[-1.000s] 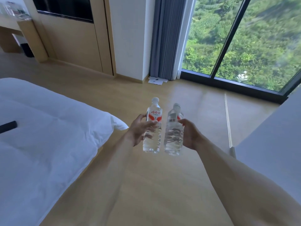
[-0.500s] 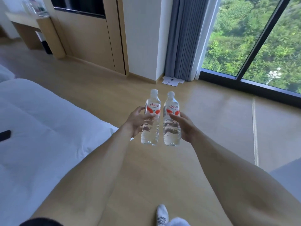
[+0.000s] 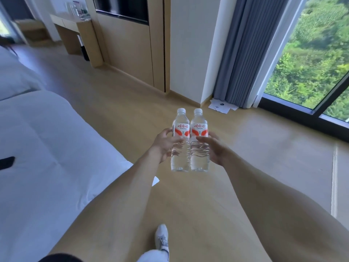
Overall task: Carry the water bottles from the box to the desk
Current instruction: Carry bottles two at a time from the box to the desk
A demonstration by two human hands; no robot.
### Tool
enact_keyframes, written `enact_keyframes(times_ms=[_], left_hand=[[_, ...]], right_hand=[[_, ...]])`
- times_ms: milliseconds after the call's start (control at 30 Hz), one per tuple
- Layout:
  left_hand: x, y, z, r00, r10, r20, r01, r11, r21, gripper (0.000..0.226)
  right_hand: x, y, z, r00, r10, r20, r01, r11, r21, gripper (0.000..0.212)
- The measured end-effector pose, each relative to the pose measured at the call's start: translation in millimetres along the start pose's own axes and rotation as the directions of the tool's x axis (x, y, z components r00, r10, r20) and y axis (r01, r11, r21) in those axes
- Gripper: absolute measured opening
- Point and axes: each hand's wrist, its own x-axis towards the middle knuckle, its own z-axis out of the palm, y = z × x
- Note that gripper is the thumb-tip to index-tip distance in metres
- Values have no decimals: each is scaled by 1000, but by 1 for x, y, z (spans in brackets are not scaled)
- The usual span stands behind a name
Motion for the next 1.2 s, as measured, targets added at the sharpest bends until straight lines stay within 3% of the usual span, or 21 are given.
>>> enact_keyframes(times_ms=[133,300,567,900,1200], left_hand=[[59,14,-6,999,-10,-30,9,1000,-18,71],[148,37,-24,999,-15,-51,13,999,-40,71],[290,106,-72,996,-21,-85,16,998,-56,69],[402,158,-136,980,-66,-188,49,994,-93,73],[497,212,-188,931,-47,-362,4,993,-119,69]], right_hand=[[65,-16,-5,998,14,58,-9,997,-79,45],[161,-43,-2,992,81,97,-65,985,-160,22],[312,-106,37,981,151,122,-119,964,-236,27],[468,-145,92,961,208,180,-132,923,-362,47],[629,-175,142,880,266,393,-81,900,-428,48]])
